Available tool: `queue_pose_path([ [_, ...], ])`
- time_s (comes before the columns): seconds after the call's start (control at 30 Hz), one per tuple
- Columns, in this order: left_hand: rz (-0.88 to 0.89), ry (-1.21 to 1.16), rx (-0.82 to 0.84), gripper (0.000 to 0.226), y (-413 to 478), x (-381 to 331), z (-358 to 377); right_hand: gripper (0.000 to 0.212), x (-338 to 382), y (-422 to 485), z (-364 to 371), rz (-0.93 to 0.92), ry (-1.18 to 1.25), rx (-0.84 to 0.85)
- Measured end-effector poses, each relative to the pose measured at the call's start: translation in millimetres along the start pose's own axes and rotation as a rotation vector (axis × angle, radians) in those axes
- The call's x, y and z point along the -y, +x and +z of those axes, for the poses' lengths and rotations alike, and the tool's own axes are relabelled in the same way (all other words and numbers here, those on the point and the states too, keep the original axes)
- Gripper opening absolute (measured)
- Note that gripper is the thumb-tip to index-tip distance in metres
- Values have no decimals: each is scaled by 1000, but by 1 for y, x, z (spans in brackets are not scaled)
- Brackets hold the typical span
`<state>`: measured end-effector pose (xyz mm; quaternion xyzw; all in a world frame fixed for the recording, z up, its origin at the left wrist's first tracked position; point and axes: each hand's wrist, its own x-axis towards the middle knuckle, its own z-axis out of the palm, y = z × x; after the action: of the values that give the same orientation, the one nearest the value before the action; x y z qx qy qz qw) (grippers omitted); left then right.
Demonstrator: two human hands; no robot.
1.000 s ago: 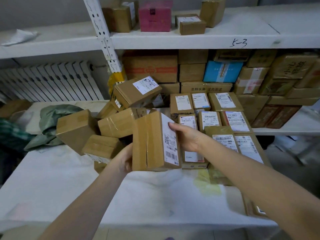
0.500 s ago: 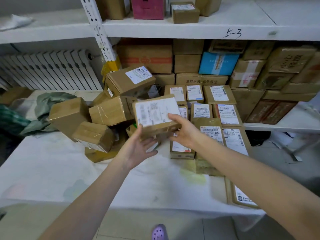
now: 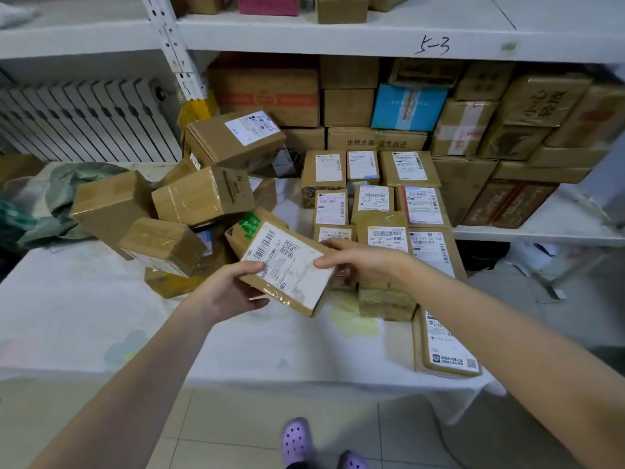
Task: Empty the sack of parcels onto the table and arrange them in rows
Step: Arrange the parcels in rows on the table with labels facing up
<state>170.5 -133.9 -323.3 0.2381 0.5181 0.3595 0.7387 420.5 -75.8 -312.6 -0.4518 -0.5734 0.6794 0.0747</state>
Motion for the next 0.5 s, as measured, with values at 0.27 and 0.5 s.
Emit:
queue_pose_path([
  [0.27, -2, -72, -51, 71, 3, 43, 14, 72, -26, 1, 19, 111, 108, 18],
  [0.5, -212, -22, -91, 48, 13, 80, 16, 39, -34, -9, 17, 208, -314, -35],
])
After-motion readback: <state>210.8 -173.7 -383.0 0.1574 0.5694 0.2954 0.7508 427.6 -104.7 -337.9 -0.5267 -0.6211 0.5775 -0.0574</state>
